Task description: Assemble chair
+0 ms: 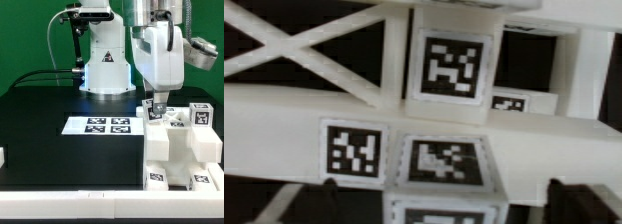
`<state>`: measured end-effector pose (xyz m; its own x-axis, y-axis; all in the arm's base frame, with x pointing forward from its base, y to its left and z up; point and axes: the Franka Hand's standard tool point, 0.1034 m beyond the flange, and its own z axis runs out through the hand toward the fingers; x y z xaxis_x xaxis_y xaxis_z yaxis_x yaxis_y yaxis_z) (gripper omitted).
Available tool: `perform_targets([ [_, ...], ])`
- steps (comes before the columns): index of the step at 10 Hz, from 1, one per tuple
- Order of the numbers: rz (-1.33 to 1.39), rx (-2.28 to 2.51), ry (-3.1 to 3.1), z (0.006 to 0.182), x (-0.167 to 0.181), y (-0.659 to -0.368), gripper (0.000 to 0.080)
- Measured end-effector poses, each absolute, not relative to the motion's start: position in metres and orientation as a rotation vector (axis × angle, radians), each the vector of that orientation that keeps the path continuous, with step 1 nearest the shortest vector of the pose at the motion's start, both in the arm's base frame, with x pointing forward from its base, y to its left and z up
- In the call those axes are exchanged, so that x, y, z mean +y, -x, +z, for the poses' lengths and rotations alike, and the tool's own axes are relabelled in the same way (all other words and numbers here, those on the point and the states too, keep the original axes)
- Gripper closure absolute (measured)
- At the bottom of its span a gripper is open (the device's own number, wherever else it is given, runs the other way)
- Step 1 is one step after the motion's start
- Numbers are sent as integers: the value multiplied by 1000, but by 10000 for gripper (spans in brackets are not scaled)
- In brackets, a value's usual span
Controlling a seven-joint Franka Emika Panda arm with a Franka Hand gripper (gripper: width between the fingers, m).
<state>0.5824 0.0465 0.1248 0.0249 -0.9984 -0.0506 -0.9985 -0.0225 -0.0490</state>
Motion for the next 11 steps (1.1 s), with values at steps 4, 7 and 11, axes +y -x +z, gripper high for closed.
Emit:
perform_targets([
  [4,-38,1531,2640,123,41,-583,151],
  [7,-63,1161,2827,123,41,-583,150],
  [11,-82,349,3047,122,37,-587,150],
])
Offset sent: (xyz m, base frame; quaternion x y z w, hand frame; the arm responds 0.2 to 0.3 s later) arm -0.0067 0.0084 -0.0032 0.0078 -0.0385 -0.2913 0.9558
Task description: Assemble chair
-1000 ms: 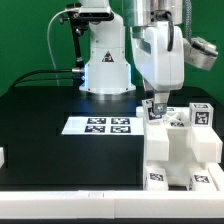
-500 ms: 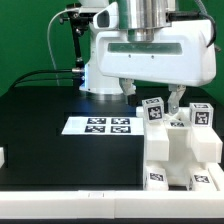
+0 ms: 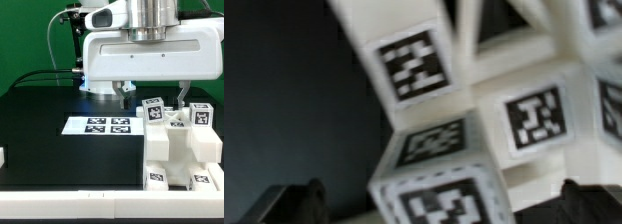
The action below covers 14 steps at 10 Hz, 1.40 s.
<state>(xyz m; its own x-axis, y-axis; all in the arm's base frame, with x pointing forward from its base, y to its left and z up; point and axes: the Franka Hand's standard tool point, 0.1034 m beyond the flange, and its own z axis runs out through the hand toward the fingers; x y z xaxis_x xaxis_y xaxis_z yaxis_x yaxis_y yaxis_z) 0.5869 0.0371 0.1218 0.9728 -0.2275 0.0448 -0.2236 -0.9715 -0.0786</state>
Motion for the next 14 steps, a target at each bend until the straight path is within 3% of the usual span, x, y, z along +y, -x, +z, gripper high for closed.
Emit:
perform_targets([
  [1,-82,409,3040,122,37,-587,150],
  [2,-80,444,3035,121,38,-587,249],
  [3,-78,491,3026,121,38,-587,249],
  [4,-74,579,3009,121,38,-587,432],
  [5,-72,656,2992,121,38,-587,514],
  [8,-60,965,2904,121,38,-587,514],
  [14,22,2165,2115,118,34,-591,512],
])
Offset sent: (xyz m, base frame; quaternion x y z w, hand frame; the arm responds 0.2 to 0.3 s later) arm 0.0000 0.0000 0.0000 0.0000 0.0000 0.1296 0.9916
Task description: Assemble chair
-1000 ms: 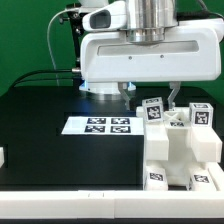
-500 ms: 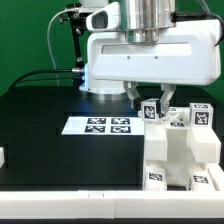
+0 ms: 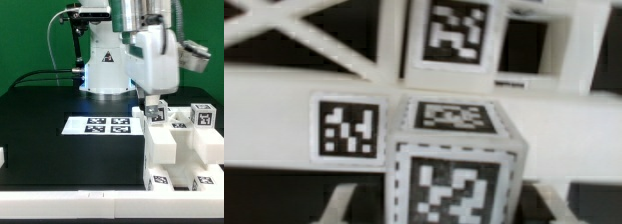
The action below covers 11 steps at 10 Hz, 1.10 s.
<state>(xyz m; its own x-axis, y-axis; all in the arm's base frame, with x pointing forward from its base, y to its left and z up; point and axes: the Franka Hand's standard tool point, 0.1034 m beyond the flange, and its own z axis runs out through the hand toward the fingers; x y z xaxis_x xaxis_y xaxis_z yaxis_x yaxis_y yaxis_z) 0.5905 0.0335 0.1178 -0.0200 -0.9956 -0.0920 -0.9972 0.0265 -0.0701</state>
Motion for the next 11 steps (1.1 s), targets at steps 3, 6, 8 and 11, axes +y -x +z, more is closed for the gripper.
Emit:
perform_targets([
  [3,29,2261,2014,118,35,-590,512],
  [6,25,2081,2198,120,40,-591,346],
  [8,11,1765,2455,119,46,-591,165],
  [11,10,1424,2683,117,51,-586,153],
])
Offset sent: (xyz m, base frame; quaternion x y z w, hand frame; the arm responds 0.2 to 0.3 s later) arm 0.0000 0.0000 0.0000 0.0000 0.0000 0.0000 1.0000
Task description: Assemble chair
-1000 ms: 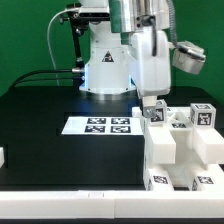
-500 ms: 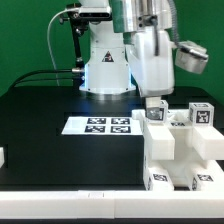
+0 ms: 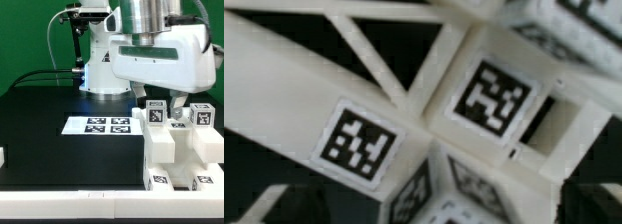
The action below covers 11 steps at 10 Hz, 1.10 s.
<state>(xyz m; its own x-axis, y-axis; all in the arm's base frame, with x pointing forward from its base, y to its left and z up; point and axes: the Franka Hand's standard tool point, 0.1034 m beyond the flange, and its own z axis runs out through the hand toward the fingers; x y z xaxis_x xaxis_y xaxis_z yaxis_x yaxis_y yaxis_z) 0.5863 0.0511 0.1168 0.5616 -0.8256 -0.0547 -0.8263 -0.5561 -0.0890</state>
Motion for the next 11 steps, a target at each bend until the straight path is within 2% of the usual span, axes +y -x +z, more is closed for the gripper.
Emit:
perform_targets([
  [2,-6,1149,2816,117,50,-586,151],
  [3,-25,793,2957,116,52,-585,151],
  [5,-24,716,2974,115,54,-585,151],
  [6,-23,737,2969,115,54,-585,243],
  [7,-20,783,2957,114,54,-584,425],
  [8,-14,887,2927,114,54,-584,425],
  [9,-9,1007,2889,114,54,-585,519],
  [11,10,1298,2767,114,52,-587,518],
])
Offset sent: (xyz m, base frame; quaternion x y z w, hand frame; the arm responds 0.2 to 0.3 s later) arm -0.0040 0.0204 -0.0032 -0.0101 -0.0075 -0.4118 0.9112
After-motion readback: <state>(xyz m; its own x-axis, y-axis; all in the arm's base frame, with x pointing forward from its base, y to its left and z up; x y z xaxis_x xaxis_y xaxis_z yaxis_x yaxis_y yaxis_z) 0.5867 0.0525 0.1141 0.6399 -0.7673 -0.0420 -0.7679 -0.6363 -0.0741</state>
